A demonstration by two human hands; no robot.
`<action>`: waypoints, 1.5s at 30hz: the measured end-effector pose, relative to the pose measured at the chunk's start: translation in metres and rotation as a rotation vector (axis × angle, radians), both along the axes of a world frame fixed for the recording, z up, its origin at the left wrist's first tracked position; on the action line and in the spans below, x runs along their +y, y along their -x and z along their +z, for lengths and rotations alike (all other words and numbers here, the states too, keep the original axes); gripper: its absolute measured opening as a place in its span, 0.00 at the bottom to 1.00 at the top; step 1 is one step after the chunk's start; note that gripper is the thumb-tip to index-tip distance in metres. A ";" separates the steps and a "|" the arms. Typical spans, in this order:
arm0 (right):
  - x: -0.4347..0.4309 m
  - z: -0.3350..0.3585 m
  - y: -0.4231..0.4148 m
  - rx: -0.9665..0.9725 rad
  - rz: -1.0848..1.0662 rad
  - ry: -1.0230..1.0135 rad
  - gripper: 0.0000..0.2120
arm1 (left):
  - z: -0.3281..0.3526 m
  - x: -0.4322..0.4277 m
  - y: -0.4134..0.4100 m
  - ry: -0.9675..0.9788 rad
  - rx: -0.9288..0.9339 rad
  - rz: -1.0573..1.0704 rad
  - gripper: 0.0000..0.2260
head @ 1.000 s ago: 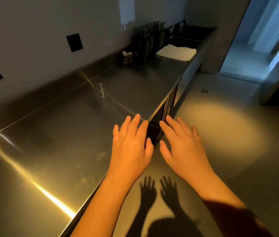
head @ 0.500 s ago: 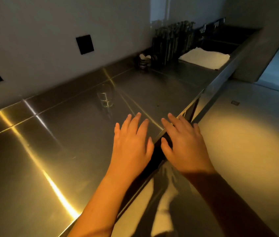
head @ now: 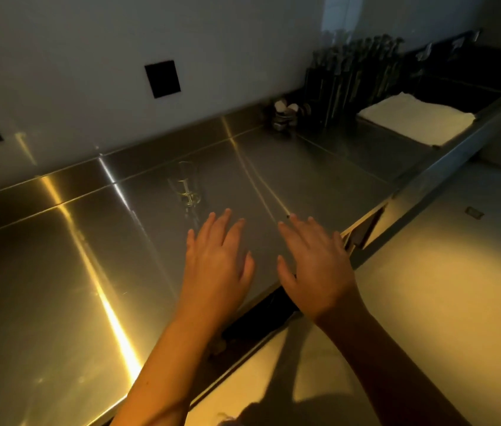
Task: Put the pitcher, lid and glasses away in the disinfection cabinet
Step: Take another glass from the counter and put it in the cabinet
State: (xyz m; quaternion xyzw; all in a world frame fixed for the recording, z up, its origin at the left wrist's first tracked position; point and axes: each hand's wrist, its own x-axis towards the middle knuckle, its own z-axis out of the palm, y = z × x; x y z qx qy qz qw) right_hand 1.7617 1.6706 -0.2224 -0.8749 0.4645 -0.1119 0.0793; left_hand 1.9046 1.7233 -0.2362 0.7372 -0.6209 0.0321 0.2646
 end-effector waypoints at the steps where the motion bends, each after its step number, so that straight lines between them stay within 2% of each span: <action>1: -0.008 -0.002 -0.003 -0.021 0.002 -0.002 0.26 | -0.002 -0.007 -0.004 -0.005 -0.004 0.012 0.23; 11: -0.091 -0.031 -0.076 -0.051 0.081 0.170 0.22 | -0.019 -0.079 -0.073 0.001 0.043 0.124 0.23; 18: -0.149 -0.023 -0.161 -0.034 0.216 0.150 0.26 | -0.020 -0.121 -0.148 0.047 0.055 0.241 0.21; 23: -0.172 -0.031 -0.198 -0.023 0.288 0.102 0.26 | -0.025 -0.140 -0.180 -0.007 0.001 0.256 0.21; 33: -0.208 -0.056 -0.229 -0.038 0.388 0.079 0.27 | -0.035 -0.158 -0.199 -0.053 -0.014 0.295 0.25; 39: -0.231 -0.067 -0.253 0.063 0.408 0.090 0.29 | -0.042 -0.164 -0.205 -0.121 -0.010 0.388 0.27; 41: -0.241 -0.078 -0.259 0.133 0.432 0.018 0.32 | -0.047 -0.165 -0.206 -0.124 0.006 0.398 0.27; 45: -0.253 -0.087 -0.269 0.067 0.468 -0.042 0.38 | -0.054 -0.167 -0.207 -0.115 0.040 0.421 0.27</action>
